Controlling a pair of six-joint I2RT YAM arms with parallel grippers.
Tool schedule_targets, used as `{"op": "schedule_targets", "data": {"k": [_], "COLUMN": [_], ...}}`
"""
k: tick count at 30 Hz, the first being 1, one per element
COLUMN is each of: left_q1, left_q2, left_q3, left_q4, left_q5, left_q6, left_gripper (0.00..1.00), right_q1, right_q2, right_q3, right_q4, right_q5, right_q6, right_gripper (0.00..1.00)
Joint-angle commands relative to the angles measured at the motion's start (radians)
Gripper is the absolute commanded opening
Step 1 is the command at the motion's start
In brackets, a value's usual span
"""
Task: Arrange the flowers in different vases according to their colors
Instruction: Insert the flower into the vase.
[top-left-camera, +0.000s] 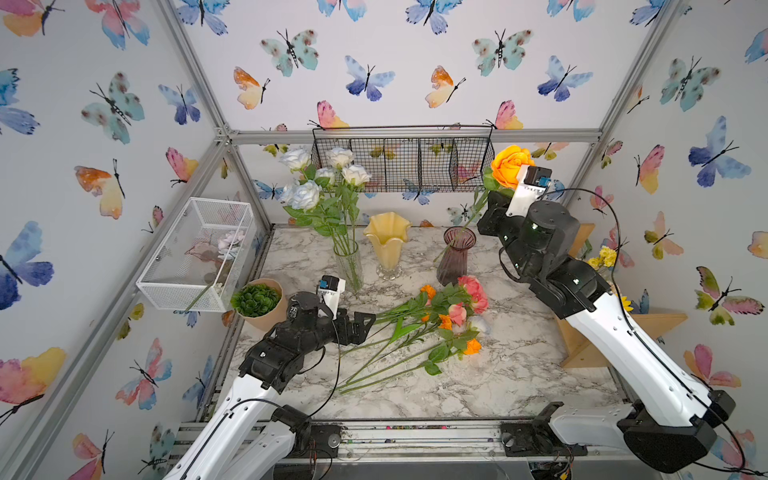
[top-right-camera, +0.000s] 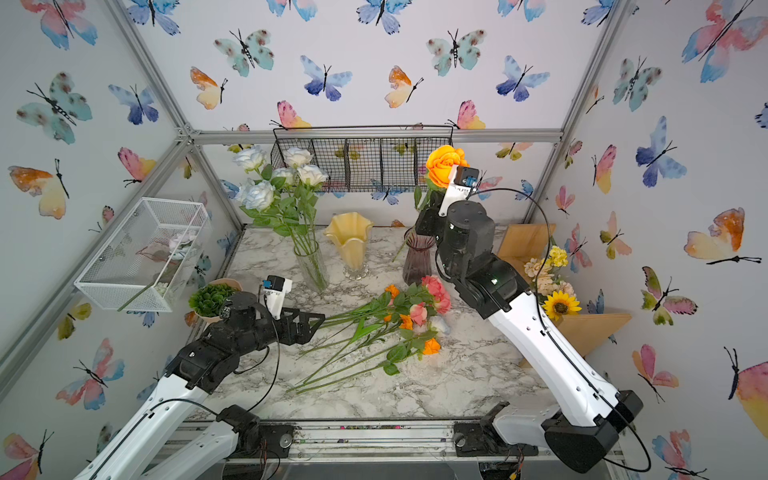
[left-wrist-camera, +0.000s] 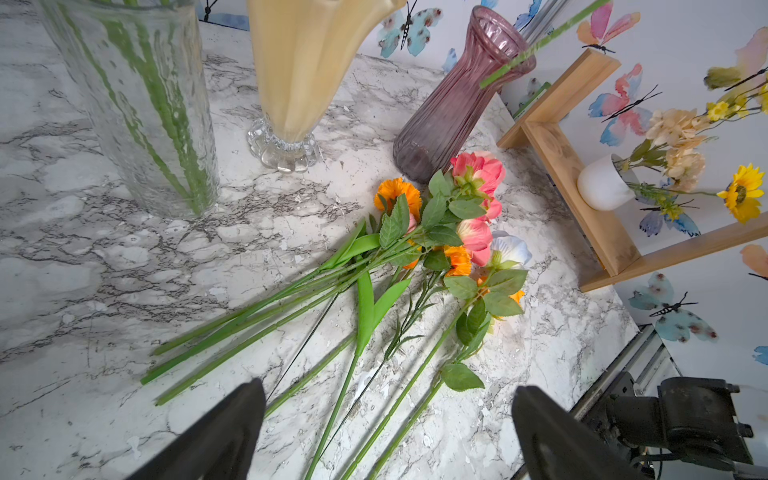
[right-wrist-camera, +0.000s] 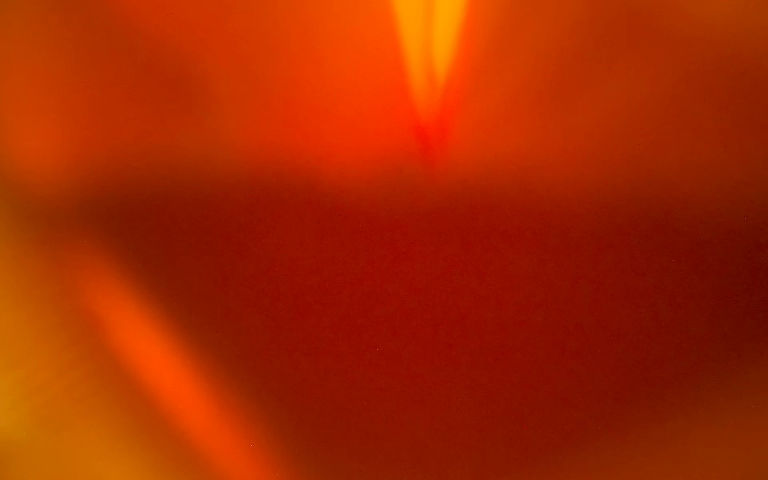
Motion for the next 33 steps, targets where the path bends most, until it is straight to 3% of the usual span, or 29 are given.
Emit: {"op": "schedule_targets", "data": {"k": [1,9,21,33], "left_q1": [0.002,0.002,0.01,0.015], "left_q2": [0.002,0.004,0.006,0.008], "left_q3": [-0.008,-0.008,-0.008,-0.01], "left_q4": [0.011,0.011,0.011,0.012], "left_q5": [-0.026,-0.025,-0.019,-0.017], "left_q6": [0.001,0.001,0.002,0.003], "left_gripper": [0.99,0.99,0.99,0.99], "right_q1": [-0.052,-0.177,-0.25,-0.25], "right_q2": [0.038,0.088,0.123,0.148], "right_q3": [0.061,0.125,0.142,-0.045], "right_q4": [0.042,0.064,0.058,0.118], "right_q5": [0.015,-0.083,-0.148,-0.17], "right_q6": [-0.087,-0.054,-0.026,-0.005], "right_gripper": [0.03,0.02,0.02,0.02]}}
